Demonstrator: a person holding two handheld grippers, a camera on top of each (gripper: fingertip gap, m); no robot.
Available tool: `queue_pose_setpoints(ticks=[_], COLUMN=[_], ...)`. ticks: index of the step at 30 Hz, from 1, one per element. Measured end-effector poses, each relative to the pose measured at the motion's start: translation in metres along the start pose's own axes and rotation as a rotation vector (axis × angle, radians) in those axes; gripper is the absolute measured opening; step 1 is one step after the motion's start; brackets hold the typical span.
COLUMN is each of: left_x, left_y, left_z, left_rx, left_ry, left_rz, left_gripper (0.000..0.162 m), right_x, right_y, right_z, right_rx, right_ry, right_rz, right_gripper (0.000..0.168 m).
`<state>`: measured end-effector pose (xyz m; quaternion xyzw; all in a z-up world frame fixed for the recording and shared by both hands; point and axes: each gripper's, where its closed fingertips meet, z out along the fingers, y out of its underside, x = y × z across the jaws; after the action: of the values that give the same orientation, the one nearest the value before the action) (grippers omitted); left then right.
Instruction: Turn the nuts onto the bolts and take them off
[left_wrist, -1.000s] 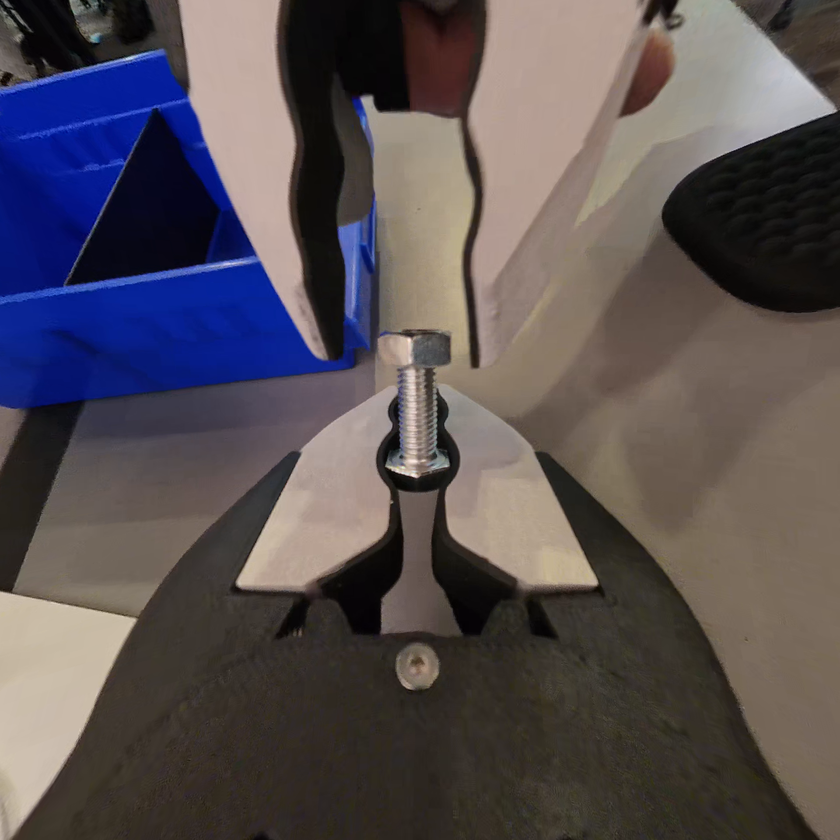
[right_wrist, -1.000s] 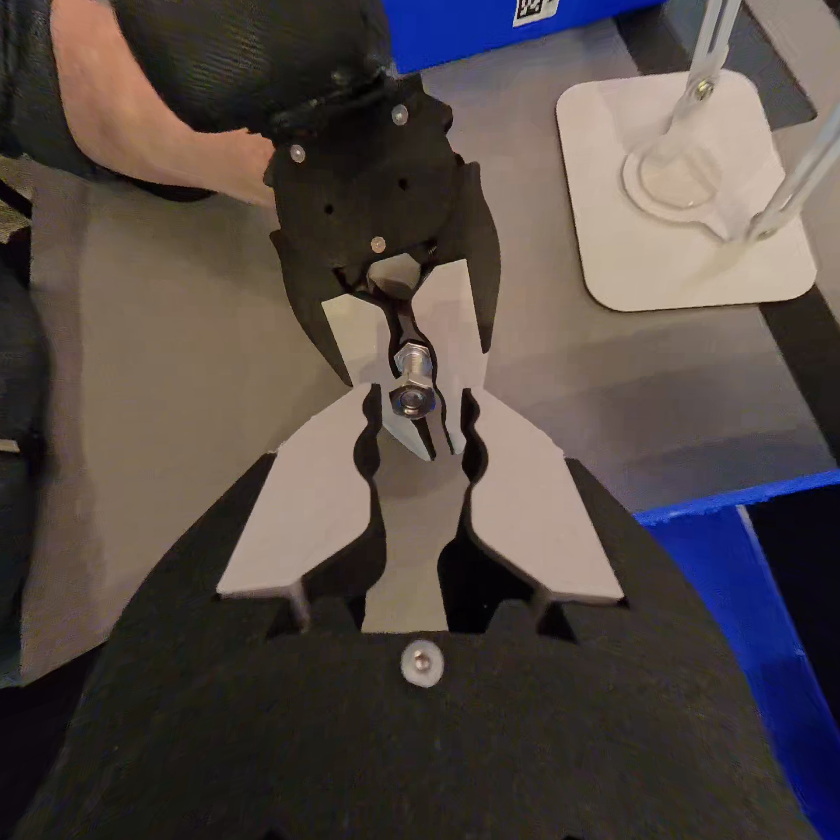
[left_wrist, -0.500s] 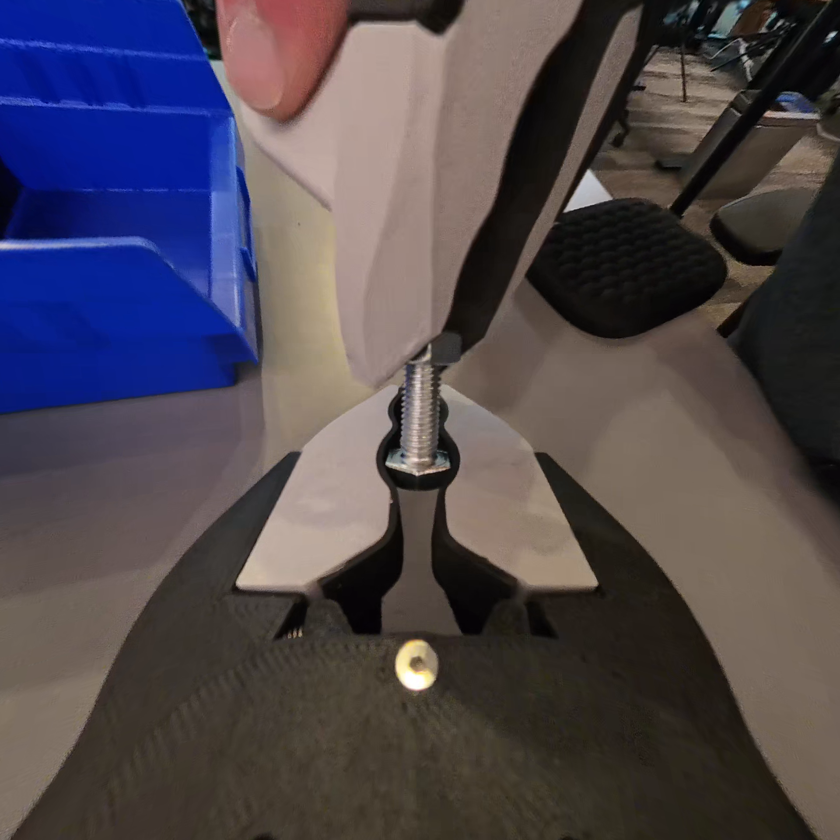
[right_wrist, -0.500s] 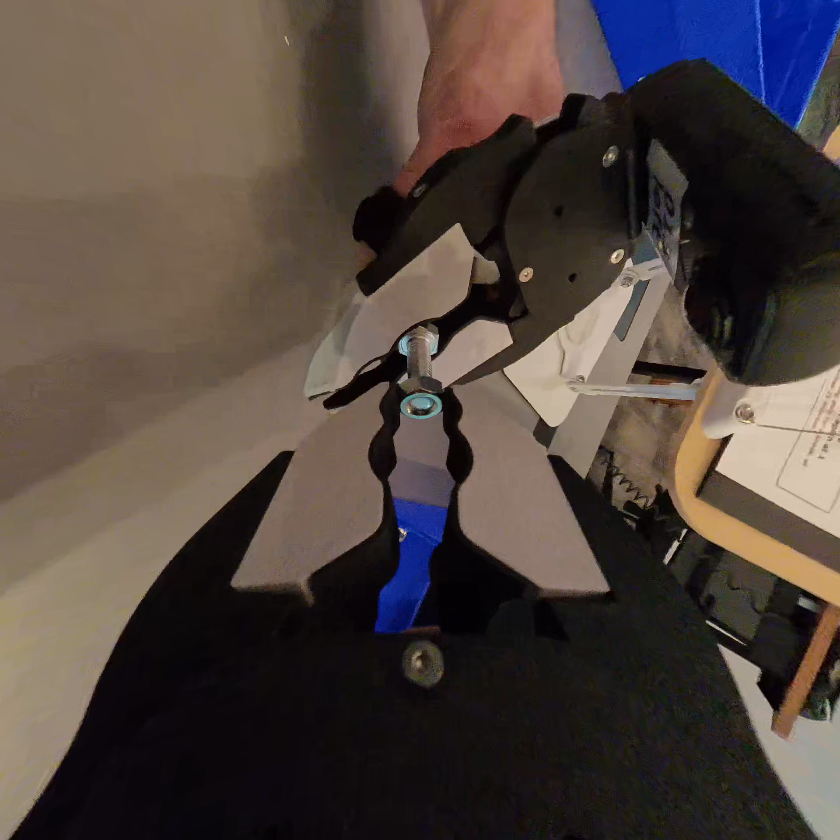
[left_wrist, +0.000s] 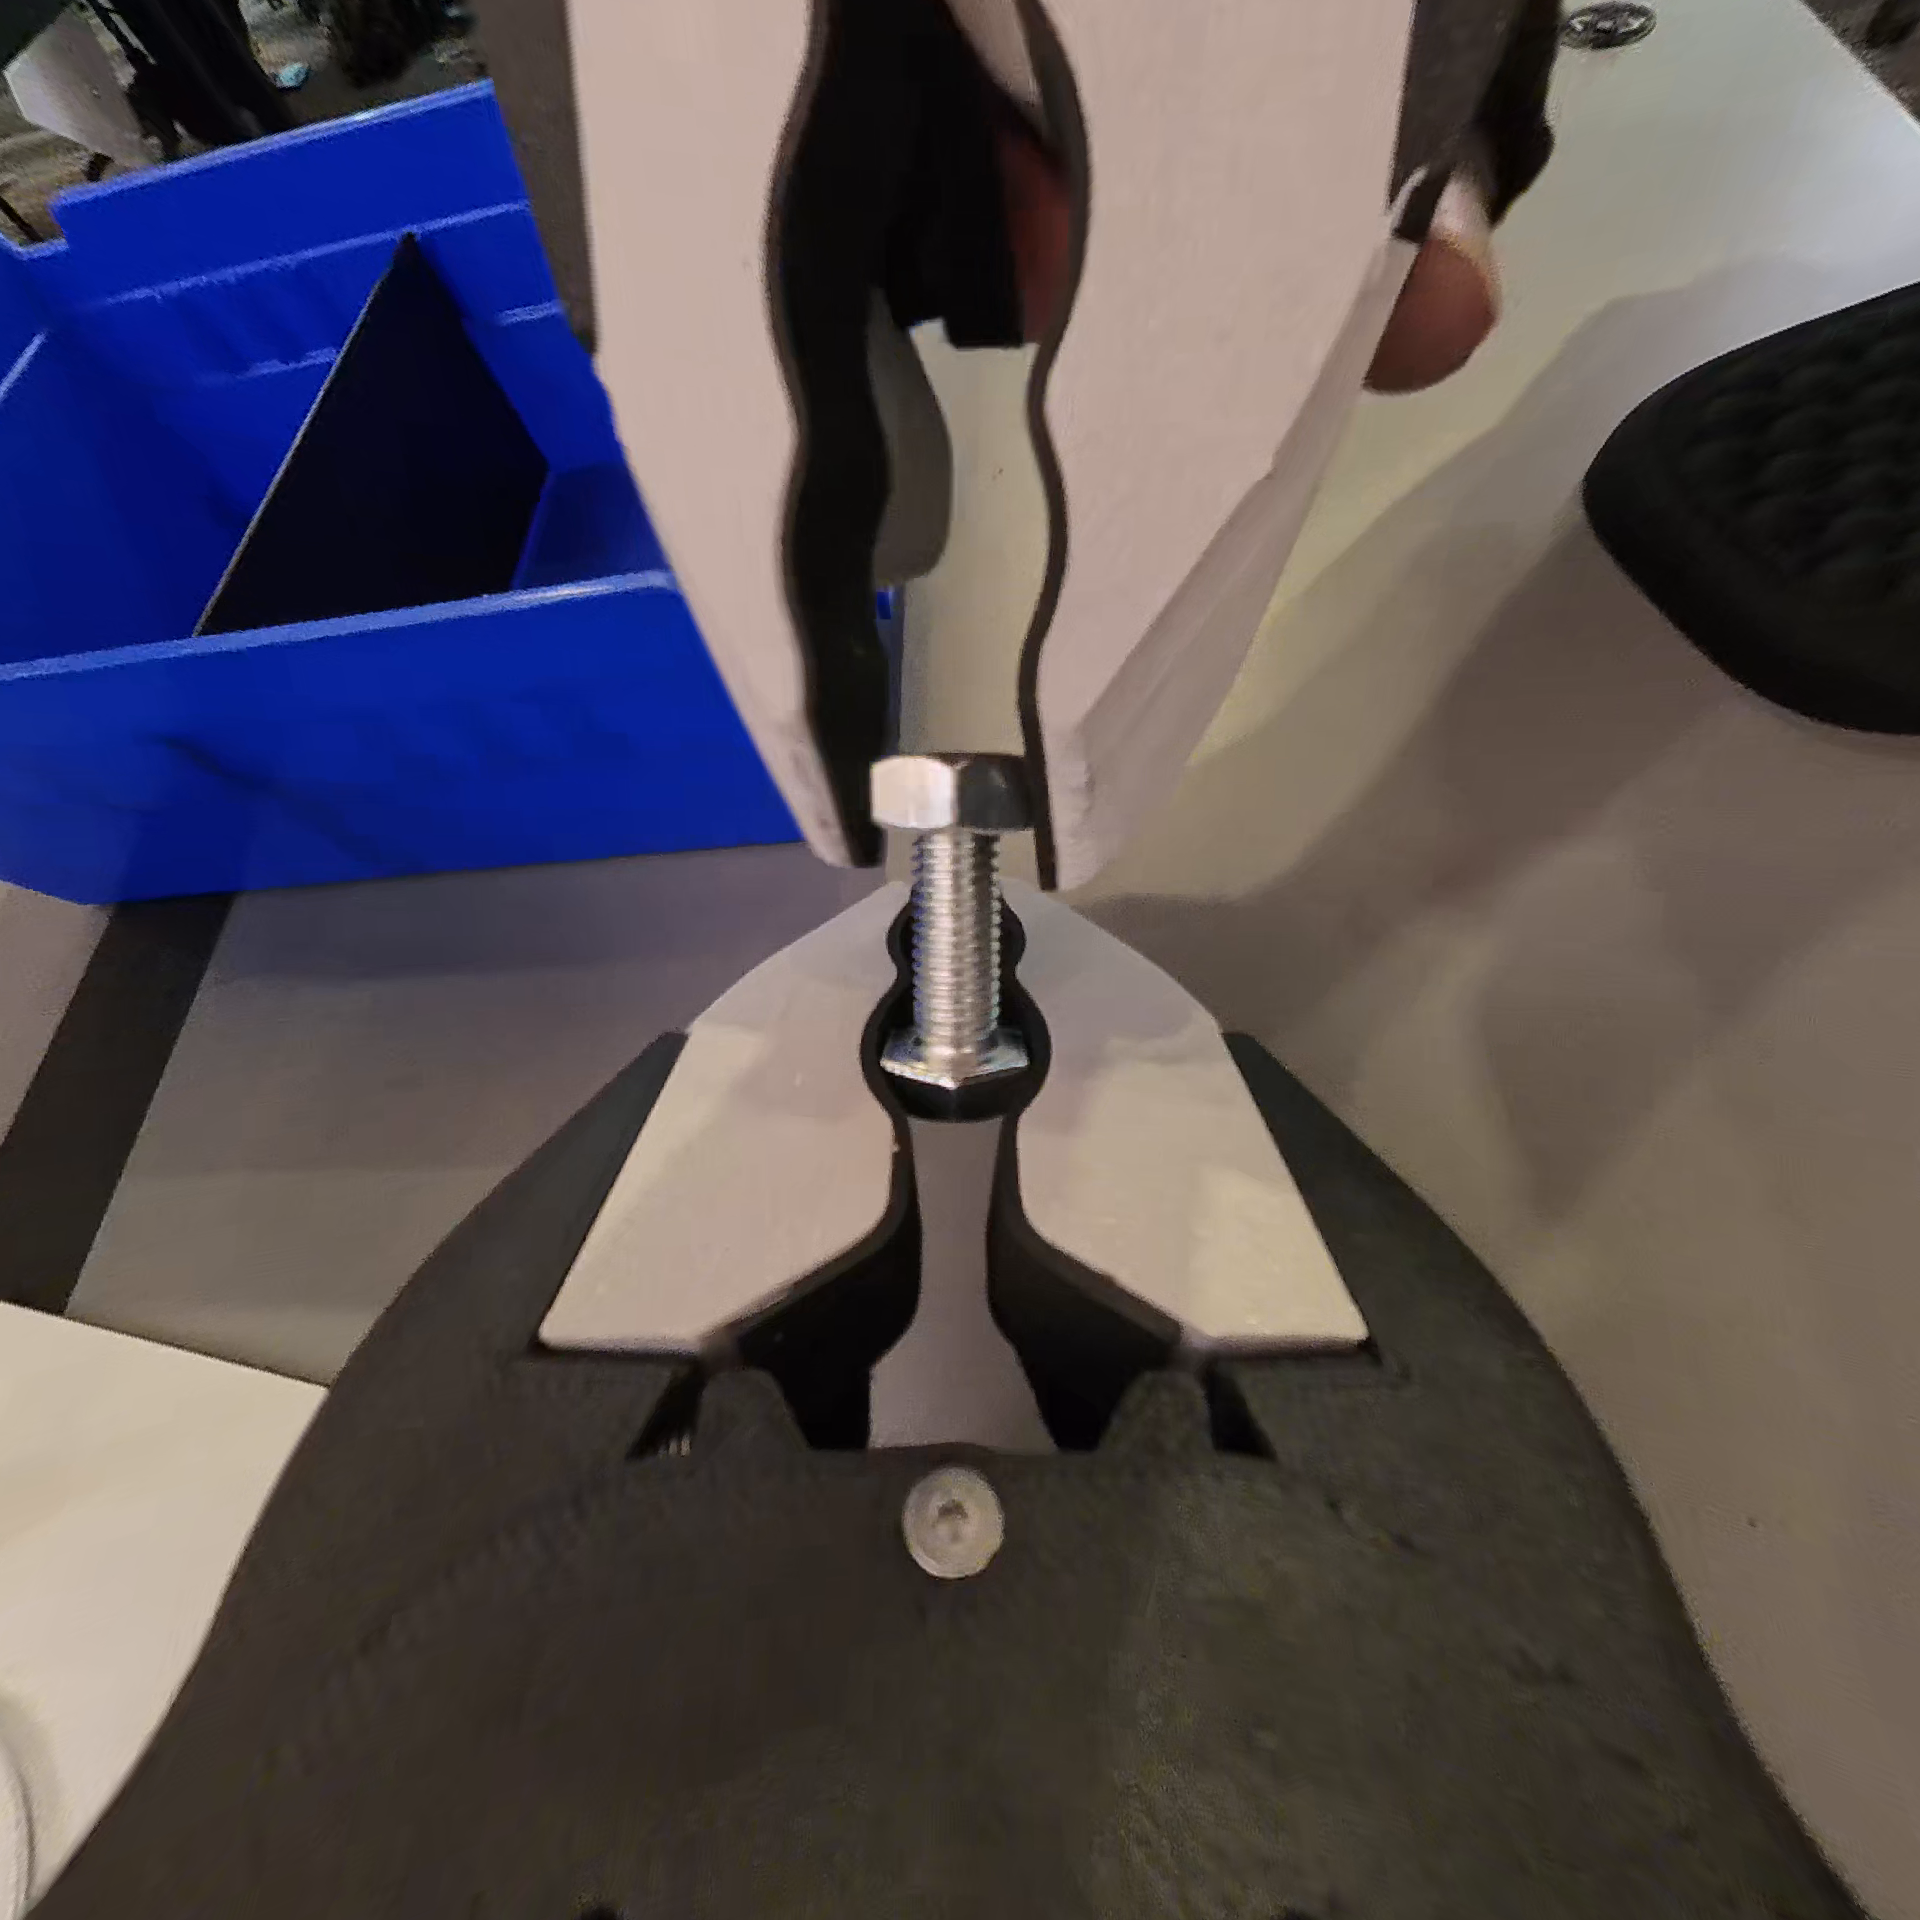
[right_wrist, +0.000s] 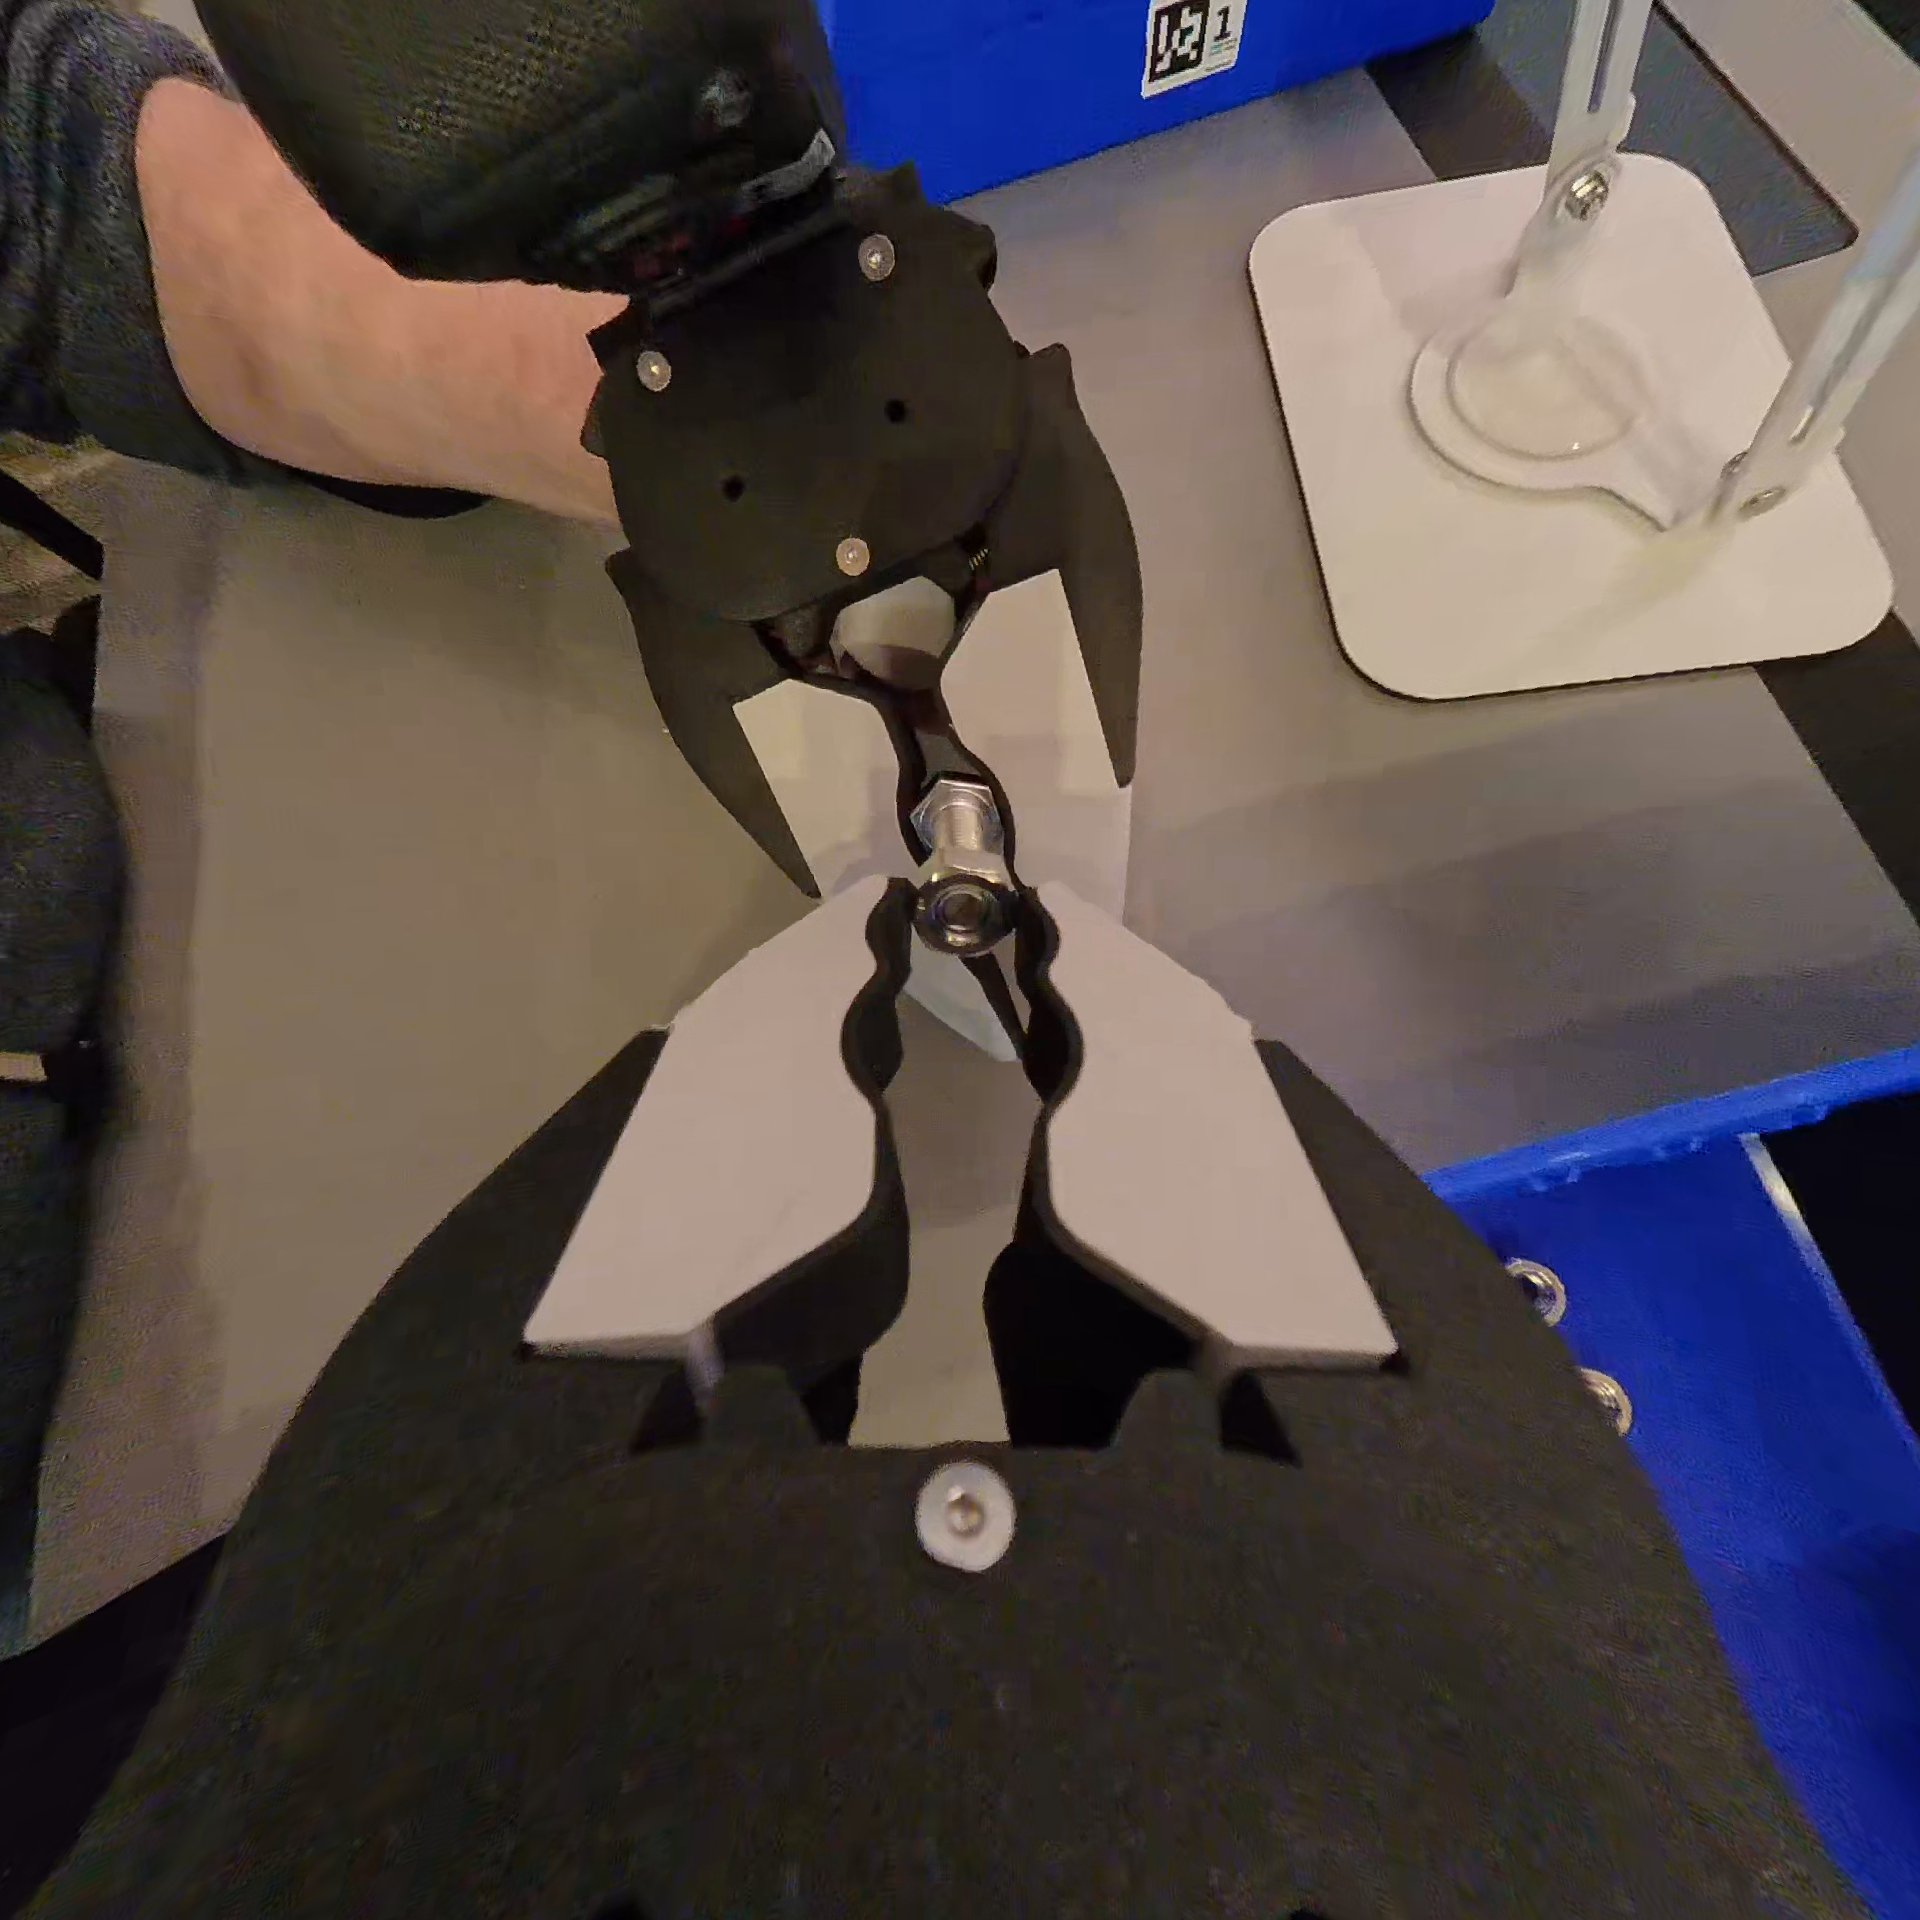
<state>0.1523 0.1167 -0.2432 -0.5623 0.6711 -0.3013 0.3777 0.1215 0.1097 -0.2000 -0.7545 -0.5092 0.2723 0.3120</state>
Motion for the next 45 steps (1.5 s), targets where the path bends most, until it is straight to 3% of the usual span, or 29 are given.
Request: queue_pose_setpoints(ticks=[5, 10, 13, 14, 16, 19, 24, 28, 31, 35, 41, 43, 45], left_x=[0.009, 0.042, 0.044, 0.041, 0.036, 0.019, 0.004, 0.005, 0.006, 0.016, 0.039, 0.037, 0.032], left_y=[-0.001, -0.004, 0.001, 0.002, -0.002, 0.000, -0.001, 0.001, 0.004, -0.001, -0.001, 0.002, 0.000], left_z=[0.000, -0.006, -0.004, -0.003, -0.005, -0.006, -0.004, 0.001, 0.003, 0.000, -0.004, -0.002, -0.004], left_rx=[0.022, 0.063, 0.055, 0.055, 0.080, 0.069, 0.052, 0.010, -0.003, 0.036, 0.069, 0.075, 0.088], left_ry=[0.090, 0.399, 0.435, 0.411, 0.390, 0.270, 0.120, 0.079, 0.078, 0.188, 0.433, 0.425, 0.405], left_rz=[-0.051, -0.171, -0.200, -0.195, -0.204, -0.170, -0.110, -0.068, -0.067, -0.127, -0.255, -0.260, -0.261], left_gripper=[0.010, 0.010, 0.010, 0.009, 0.010, 0.010, 0.009, 0.010, 0.009, 0.009, 0.009, 0.009, 0.010], right_x=[-0.002, -0.010, -0.006, -0.004, 0.000, 0.000, 0.005, 0.002, 0.000, -0.002, -0.002, 0.000, 0.002], right_y=[0.000, 0.005, 0.010, 0.010, 0.007, 0.005, -0.002, -0.002, 0.002, 0.001, 0.006, 0.007, 0.005], right_z=[0.000, 0.001, 0.004, 0.004, 0.002, -0.002, -0.004, -0.001, 0.000, 0.000, 0.003, 0.006, 0.005], right_rx=[-0.036, -0.200, -0.313, -0.317, -0.287, -0.199, -0.026, 0.028, -0.012, -0.071, -0.286, -0.316, -0.280], right_ry=[0.049, 0.190, 0.252, 0.258, 0.251, 0.169, 0.062, -0.015, 0.005, 0.074, 0.278, 0.286, 0.269], right_rz=[-0.205, -0.836, -1.036, -1.020, -0.889, -0.604, -0.133, -0.008, -0.088, -0.347, -1.055, -1.062, -0.947], right_gripper=[0.019, 0.018, 0.019, 0.019, 0.040, 0.043, 0.037, 0.025, 0.019, 0.019, 0.019, 0.019, 0.034])
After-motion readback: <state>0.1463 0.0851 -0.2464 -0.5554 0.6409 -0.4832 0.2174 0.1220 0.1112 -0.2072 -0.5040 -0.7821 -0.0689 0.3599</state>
